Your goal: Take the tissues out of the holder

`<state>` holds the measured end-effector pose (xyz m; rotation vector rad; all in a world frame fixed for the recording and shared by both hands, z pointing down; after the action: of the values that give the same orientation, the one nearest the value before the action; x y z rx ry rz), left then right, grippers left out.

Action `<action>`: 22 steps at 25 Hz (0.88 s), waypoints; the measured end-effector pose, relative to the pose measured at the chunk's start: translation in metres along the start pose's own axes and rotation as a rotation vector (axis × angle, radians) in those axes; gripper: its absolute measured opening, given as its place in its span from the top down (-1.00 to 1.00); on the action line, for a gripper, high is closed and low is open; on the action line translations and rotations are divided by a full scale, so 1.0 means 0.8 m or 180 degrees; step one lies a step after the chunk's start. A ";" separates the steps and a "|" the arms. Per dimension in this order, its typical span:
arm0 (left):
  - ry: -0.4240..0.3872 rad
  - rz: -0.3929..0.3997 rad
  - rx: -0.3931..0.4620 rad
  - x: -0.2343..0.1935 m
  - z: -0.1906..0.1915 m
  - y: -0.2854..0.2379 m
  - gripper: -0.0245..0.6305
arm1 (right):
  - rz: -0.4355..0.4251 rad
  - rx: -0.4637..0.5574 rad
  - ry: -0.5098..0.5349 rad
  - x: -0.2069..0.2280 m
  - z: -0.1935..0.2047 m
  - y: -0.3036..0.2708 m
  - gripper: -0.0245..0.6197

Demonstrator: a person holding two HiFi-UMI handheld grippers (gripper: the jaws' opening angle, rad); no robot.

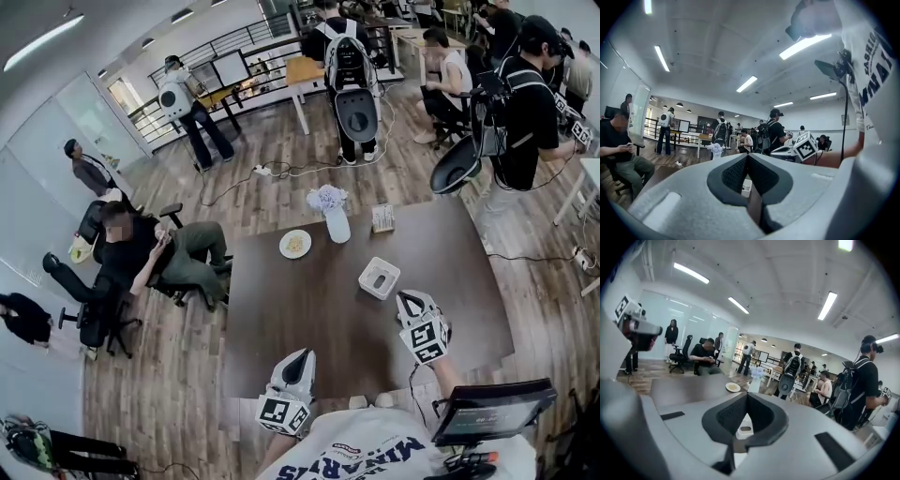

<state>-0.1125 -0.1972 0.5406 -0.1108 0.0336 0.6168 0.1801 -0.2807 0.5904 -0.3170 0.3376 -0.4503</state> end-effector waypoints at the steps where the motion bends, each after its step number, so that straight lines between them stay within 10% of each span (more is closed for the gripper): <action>1: -0.0011 0.0022 0.0040 0.001 -0.005 -0.002 0.92 | -0.0037 0.0130 -0.0030 -0.004 -0.019 0.011 0.90; 9: -0.0038 0.0167 0.0283 0.002 -0.037 0.005 0.92 | -0.0195 0.0861 -0.0313 -0.059 -0.114 0.084 0.90; 22: 0.0000 0.0281 0.0286 0.002 -0.037 0.001 0.92 | -0.0197 0.0829 -0.0412 -0.077 -0.116 0.091 0.90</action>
<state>-0.1112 -0.1988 0.5110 -0.0225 0.0664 0.7025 0.1195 -0.2100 0.4955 -0.1022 0.1405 -0.5257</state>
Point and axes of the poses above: the fingertips, and each gripper's own axes: y backward along the fingers, x to its right, z out of its underside, the point moved 6 cm from there along y, backward along the fingers, and after that the axes turned 6 degrees about -z, right-handed, at the moved point
